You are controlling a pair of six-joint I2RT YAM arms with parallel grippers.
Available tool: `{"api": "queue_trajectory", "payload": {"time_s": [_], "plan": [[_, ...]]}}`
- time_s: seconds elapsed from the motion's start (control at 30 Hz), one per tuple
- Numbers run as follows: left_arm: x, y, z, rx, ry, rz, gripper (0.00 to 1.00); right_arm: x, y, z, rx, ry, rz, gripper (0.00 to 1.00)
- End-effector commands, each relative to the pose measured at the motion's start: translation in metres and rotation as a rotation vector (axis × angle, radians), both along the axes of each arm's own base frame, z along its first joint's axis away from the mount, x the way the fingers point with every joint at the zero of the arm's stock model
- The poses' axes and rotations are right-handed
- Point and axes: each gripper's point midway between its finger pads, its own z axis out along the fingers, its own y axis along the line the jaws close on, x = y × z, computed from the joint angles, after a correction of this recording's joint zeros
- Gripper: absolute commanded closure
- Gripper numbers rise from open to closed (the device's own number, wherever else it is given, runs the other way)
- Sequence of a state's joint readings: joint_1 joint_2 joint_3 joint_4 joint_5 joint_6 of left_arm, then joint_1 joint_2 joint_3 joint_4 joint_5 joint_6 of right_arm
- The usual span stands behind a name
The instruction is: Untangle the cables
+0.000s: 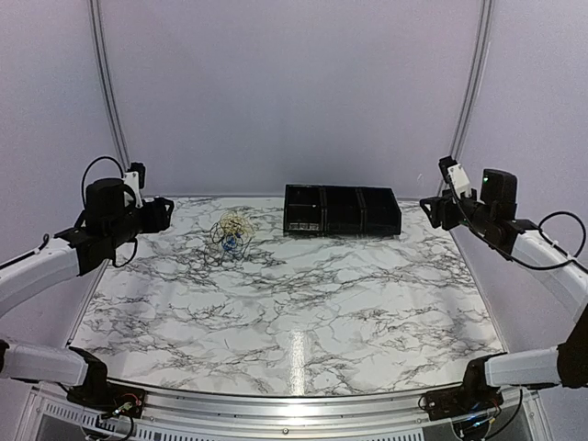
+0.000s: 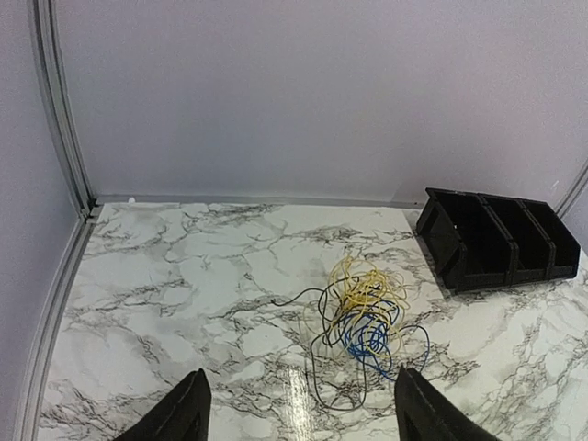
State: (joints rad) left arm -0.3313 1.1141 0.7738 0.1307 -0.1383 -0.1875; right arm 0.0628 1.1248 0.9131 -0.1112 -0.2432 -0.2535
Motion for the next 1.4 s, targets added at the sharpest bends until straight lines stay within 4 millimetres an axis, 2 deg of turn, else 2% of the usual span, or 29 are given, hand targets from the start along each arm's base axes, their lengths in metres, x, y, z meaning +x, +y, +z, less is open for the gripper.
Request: {"api": "queue_trajectory", "payload": {"time_s": [0.0,0.1,0.3,0.6,0.77,0.9,0.97,1.07,1.2,1.37], "plan": [[0.015,-0.004,-0.023,-0.04,0.056,-0.007,0.23,0.01,-0.015,-0.013,0.012,-0.01,-0.036,0.21],[0.027,-0.013,-0.046,-0.057,0.123,-0.019,0.12,0.011,-0.017,-0.031,0.016,0.013,-0.021,0.14],[0.059,-0.032,-0.088,-0.099,0.263,-0.011,0.03,0.001,-0.002,-0.065,-0.038,0.06,0.138,0.1],[0.12,-0.059,-0.127,-0.099,0.34,-0.003,0.01,-0.006,0.015,-0.085,-0.033,0.113,0.282,0.12],[0.149,-0.084,-0.152,-0.093,0.354,-0.054,0.01,-0.009,0.02,-0.089,-0.034,0.122,0.331,0.13],[0.16,-0.111,-0.182,-0.143,0.414,-0.139,0.01,-0.01,0.02,-0.093,-0.046,0.126,0.344,0.14],[0.156,-0.129,-0.19,-0.204,0.448,-0.22,0.01,-0.01,0.02,-0.094,-0.052,0.128,0.35,0.14],[0.133,-0.161,-0.198,-0.275,0.508,-0.369,0.06,-0.012,0.021,-0.095,-0.059,0.128,0.361,0.15],[0.085,-0.192,-0.198,-0.337,0.582,-0.513,0.14,-0.014,0.024,-0.096,-0.055,0.131,0.384,0.15],[0.019,-0.235,-0.175,-0.343,0.551,-0.644,0.21,-0.015,0.028,-0.102,-0.04,0.158,0.414,0.16]]}}
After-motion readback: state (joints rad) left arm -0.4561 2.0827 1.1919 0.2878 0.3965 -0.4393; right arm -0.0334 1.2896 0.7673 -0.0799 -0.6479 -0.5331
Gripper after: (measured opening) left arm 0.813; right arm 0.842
